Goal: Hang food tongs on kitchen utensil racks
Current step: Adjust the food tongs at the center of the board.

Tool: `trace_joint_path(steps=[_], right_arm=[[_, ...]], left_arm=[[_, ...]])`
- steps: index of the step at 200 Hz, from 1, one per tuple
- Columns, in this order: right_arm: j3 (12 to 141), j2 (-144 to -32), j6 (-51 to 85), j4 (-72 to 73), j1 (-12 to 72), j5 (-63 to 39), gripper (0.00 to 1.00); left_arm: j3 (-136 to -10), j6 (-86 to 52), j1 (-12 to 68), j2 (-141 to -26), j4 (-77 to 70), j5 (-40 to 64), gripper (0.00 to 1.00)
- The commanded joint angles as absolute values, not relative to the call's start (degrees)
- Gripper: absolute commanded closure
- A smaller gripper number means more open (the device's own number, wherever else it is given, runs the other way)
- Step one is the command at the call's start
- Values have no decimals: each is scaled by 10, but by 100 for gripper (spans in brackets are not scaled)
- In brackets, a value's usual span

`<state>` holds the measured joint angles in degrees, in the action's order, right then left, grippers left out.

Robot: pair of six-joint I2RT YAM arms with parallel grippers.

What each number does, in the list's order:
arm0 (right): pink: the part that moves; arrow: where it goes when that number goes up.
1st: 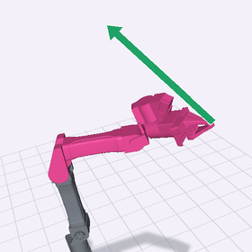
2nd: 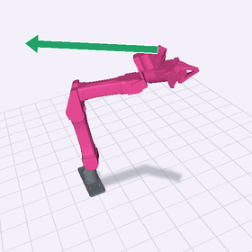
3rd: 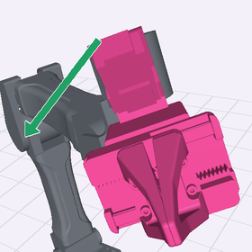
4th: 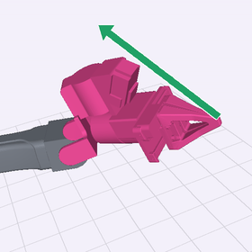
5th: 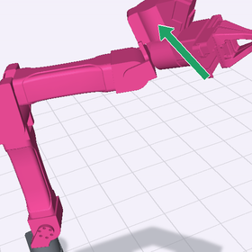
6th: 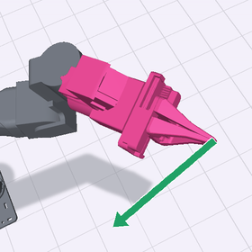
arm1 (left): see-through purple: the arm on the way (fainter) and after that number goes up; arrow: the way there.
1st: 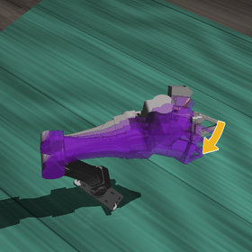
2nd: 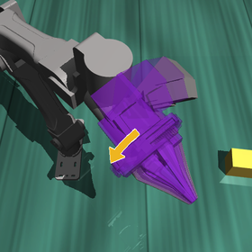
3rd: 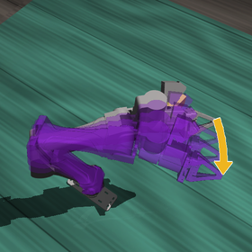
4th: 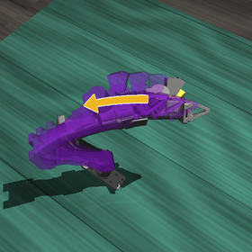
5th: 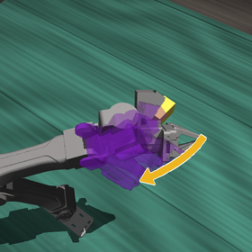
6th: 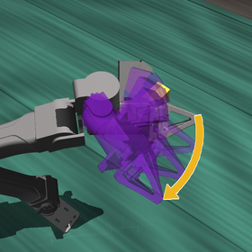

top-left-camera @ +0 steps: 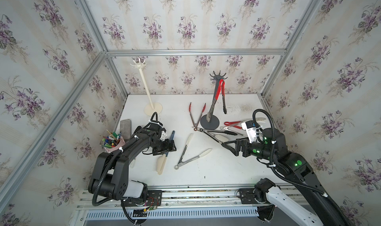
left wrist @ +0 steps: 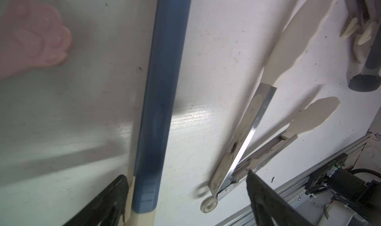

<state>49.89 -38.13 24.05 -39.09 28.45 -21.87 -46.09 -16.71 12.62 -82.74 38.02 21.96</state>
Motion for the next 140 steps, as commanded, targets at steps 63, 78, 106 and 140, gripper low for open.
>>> trace_joint_path(steps=[63, 78, 106, 140], right_arm=[[497, -385, 238, -375, 284, -213, 0], [495, -384, 237, -376, 284, -213, 0], [494, -383, 234, -380, 284, -213, 0], [493, -380, 232, -383, 284, -209, 0]], left_arm=[[-460, -154, 139, -832, 380, 225, 39], [-459, -153, 141, -835, 380, 225, 43], [-461, -154, 150, -844, 378, 226, 50], [-462, -152, 154, -848, 377, 224, 59]])
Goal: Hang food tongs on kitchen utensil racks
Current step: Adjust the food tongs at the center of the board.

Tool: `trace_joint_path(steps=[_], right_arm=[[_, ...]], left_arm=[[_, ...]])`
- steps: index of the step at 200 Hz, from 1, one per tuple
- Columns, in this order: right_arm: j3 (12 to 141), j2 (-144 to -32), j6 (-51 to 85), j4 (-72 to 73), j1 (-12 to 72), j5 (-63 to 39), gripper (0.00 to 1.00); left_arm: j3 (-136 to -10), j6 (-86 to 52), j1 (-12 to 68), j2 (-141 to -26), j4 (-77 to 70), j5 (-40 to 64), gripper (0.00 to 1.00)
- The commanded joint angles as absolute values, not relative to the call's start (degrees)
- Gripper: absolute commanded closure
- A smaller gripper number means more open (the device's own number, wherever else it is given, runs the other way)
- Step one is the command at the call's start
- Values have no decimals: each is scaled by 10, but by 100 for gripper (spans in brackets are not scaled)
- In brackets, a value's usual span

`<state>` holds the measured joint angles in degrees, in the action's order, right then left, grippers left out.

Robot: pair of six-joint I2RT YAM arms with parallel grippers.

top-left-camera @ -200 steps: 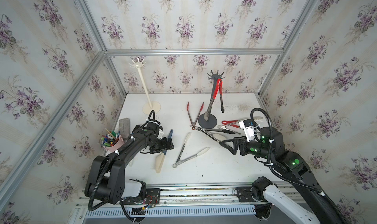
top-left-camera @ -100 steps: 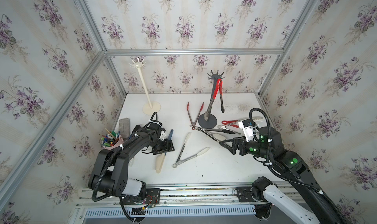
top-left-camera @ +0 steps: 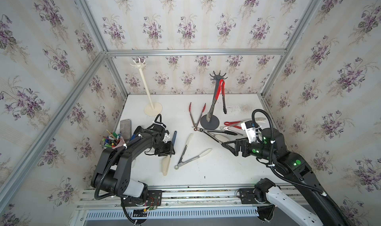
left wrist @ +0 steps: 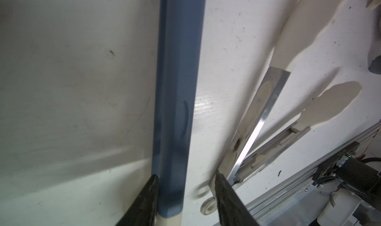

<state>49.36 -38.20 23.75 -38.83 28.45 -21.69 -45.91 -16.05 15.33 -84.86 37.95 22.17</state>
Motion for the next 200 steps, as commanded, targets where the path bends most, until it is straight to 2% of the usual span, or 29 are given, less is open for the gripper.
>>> trace_joint_path(steps=[1, 54, 152, 200], right_arm=[[493, -380, 232, -383, 284, -210, 0], [492, -375, 231, -383, 284, -206, 0], [490, -375, 221, -386, 284, -201, 0], [491, -374, 218, -384, 284, -199, 0]], left_arm=[[-462, -152, 154, -848, 377, 224, 60], [-461, -151, 156, -833, 374, 218, 75], [-467, -153, 178, -844, 368, 206, 80], [-471, -165, 209, -840, 367, 163, 85]])
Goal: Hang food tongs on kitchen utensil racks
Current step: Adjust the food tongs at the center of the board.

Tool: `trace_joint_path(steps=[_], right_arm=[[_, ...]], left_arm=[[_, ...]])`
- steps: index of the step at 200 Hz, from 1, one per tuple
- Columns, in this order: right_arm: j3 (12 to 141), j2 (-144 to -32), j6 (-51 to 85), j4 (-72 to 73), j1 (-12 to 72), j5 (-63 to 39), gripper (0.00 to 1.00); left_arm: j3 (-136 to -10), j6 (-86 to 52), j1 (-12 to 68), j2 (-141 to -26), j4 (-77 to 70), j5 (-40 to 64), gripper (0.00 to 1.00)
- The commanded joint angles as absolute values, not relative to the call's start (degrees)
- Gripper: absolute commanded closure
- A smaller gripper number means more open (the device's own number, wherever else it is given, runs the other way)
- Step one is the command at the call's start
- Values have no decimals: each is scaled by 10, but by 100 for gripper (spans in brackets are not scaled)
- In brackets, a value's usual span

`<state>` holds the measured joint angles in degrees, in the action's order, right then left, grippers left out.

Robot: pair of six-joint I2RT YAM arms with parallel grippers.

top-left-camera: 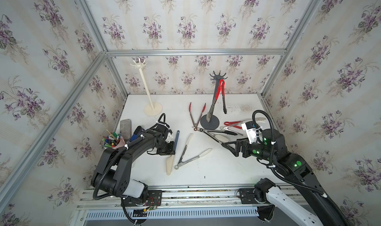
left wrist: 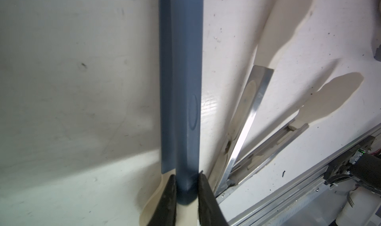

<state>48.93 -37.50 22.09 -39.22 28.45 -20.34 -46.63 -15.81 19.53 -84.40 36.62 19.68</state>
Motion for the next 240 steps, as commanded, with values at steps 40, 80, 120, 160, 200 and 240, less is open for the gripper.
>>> trace_joint_path(steps=[40, 80, 120, 160, 200, 240], right_arm=[[494, -372, 215, -385, 284, -194, 0], [493, -376, 211, -383, 284, -198, 0], [499, -378, 204, -391, 284, -195, 0], [506, -374, 201, -402, 284, -191, 0], [505, -374, 201, -404, 284, -190, 0], [507, -373, 202, -405, 284, -190, 0]], left_arm=[[-493, -177, 261, -838, 385, 67, 87], [-538, -189, 325, -871, 422, -26, 86], [-555, -190, 344, -898, 429, -42, 83], [-561, -206, 354, -875, 431, -28, 58], [-563, -219, 372, -891, 435, -31, 51], [-575, -235, 391, -937, 434, -52, 53]])
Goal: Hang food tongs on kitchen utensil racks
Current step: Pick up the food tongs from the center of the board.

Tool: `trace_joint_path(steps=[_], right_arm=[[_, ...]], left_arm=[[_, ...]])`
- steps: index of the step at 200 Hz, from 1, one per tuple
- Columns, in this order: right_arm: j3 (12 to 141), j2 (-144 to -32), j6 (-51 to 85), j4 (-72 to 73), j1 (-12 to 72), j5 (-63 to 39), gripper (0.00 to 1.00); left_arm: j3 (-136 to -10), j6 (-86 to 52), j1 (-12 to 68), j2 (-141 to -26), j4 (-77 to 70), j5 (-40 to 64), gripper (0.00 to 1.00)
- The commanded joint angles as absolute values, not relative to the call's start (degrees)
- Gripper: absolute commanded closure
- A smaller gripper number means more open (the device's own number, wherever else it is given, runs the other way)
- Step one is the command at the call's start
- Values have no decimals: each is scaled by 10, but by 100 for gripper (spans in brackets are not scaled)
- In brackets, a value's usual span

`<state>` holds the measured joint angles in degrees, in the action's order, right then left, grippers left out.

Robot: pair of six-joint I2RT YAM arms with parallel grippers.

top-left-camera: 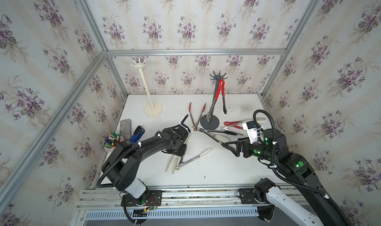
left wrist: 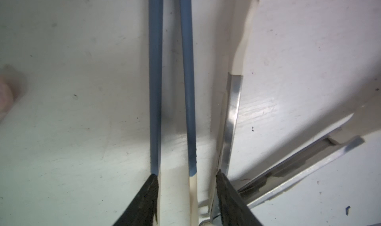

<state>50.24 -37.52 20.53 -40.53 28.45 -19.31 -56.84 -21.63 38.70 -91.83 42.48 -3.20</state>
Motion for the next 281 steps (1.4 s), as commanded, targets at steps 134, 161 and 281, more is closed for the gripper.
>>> trace_joint_path(steps=[134, 161, 281], right_arm=[[497, -345, 213, -427, 284, -176, 0], [497, -341, 213, -430, 284, -172, 0], [493, -337, 212, -433, 284, -164, 0]], left_arm=[[-560, -238, 392, -973, 418, -70, 70], [-551, -233, 392, -966, 410, -61, 78], [-529, -201, 391, -862, 406, -68, 91]])
